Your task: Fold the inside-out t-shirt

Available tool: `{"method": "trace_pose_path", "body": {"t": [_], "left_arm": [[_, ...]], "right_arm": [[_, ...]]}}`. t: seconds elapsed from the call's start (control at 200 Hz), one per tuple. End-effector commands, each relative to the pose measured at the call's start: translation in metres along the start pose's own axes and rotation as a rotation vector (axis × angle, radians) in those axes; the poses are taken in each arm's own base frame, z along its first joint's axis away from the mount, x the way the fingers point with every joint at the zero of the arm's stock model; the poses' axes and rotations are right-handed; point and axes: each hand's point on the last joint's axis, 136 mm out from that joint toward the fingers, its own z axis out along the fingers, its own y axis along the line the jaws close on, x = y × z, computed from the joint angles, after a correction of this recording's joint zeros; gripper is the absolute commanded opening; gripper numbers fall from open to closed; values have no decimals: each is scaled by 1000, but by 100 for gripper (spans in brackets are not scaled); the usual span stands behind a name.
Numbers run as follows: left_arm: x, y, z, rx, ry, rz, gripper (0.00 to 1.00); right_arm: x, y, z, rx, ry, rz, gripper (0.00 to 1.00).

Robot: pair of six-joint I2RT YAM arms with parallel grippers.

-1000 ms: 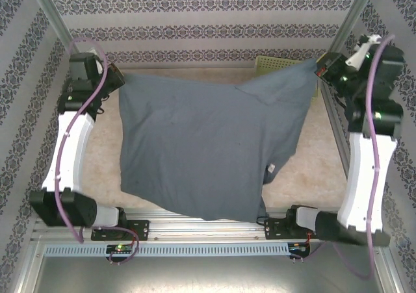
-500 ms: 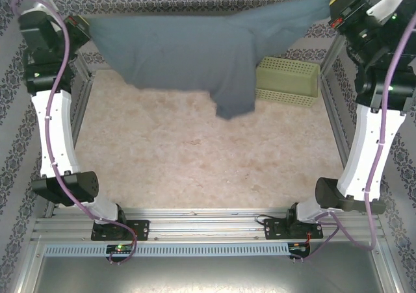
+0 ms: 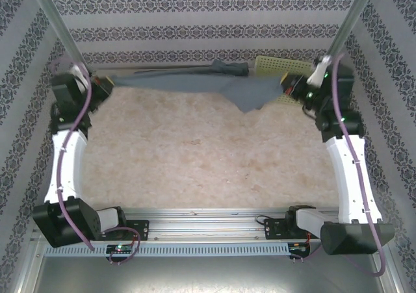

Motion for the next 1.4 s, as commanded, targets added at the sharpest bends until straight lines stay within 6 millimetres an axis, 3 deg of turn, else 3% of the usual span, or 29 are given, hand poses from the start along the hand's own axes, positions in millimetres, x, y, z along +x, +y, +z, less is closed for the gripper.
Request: {"method": "trace_pose_path", "body": {"t": [0.0,0.085,0.15,0.23,0.32,0.445,0.575,0.769,0.914,1.109,1.399], "left_arm": [[51,11,-10,51,79,-63,0],[100,40,-18,2,169,-124,0],[135,57,-25,-29,235,-183,0],[175,74,-32,-52,318,-268,0],[210,94,-43,-127,391,-327,0],[234,116,-65,-254,419,-351,1],[238,129,-84,-337,328,-390,2],[233,145,-108,-435,191,-413,1],[226,148,-102,-445,178,-400,1],[202,156,-82,-491,142,-365,1],[171,168,-46,-544,119,-337,1]], "right_arm": [[58,-32,-5,28,90,71,0],[112,-80,-9,153,187,164,0],[146,-105,-15,222,248,220,0],[176,-124,-25,264,277,282,0],[196,-140,-37,315,274,341,0],[211,-154,-54,381,251,397,0],[221,-169,-70,464,229,424,0],[215,-174,-93,530,154,422,0],[204,-167,-87,501,137,408,0],[158,-142,-57,423,104,354,0],[94,-117,9,400,117,258,0]]}}
